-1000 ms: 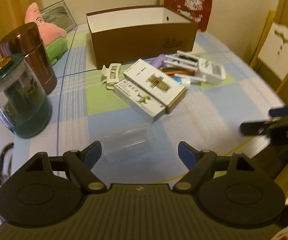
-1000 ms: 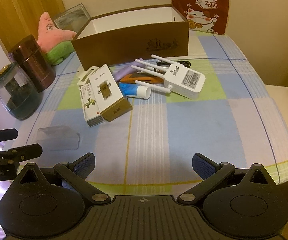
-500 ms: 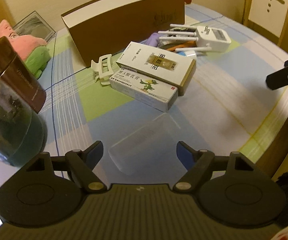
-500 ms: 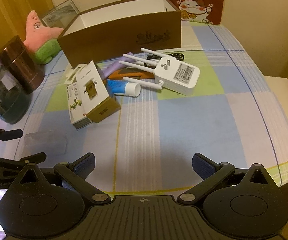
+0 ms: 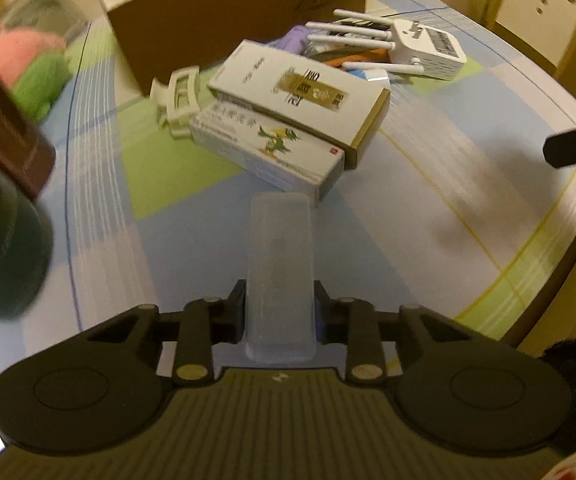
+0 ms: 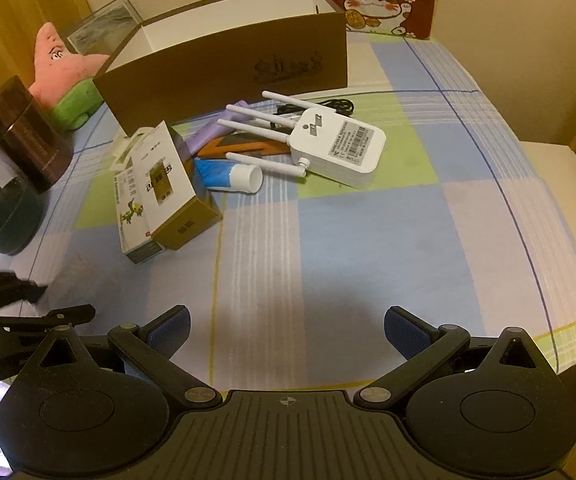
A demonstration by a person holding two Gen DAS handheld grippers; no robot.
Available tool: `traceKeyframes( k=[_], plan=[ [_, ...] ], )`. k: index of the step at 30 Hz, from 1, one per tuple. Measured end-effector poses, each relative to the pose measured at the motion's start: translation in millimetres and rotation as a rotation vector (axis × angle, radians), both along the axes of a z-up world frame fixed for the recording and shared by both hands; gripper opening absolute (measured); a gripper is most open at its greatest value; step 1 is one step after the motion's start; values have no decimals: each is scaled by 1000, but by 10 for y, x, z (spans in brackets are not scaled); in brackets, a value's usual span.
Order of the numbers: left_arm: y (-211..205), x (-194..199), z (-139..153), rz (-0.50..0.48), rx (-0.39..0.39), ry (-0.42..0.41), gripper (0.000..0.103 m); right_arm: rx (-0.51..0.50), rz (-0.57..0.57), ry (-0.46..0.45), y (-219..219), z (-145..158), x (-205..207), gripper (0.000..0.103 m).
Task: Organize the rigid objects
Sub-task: 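Lower the left tool onto the clear plastic case and close it, then grasp the white antenna repeater with the right tool while the left tool holds the case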
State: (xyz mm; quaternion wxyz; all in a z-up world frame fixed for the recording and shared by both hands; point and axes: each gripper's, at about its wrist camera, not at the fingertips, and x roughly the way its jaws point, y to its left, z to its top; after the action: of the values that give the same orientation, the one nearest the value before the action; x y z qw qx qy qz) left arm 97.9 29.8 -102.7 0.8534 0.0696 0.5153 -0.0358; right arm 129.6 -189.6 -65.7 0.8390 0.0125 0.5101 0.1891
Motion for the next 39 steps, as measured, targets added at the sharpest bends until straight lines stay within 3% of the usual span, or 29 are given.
traceKeyframes(
  k=[4, 10, 13, 16, 21, 27, 29, 39],
  plan=[
    [-50, 22, 4, 41, -27, 6, 27, 1, 7, -1, -5, -2, 16, 101],
    [-96, 90, 68, 51, -27, -11, 36, -8, 17, 5, -47, -19, 59, 101],
    [-108, 131, 75, 59, -22, -13, 35, 1, 18, 12, -100, -28, 108, 101],
    [-112, 171, 63, 86, -14, -7, 27, 6, 20, 5, -149, -26, 159, 101],
    [-75, 181, 106, 159, -24, -20, 27, 36, 62, -39, -222, -4, 270, 101],
    [-4, 225, 181, 271, -32, -31, 27, 13, 209, -181, -215, -10, 454, 100],
    [11, 252, 212, 303, -34, -38, 27, -9, 283, -230, -198, -41, 551, 95],
    [12, 415, 276, 445, -30, -51, 27, -63, 552, -341, -108, -256, 1176, 83]
  ],
)
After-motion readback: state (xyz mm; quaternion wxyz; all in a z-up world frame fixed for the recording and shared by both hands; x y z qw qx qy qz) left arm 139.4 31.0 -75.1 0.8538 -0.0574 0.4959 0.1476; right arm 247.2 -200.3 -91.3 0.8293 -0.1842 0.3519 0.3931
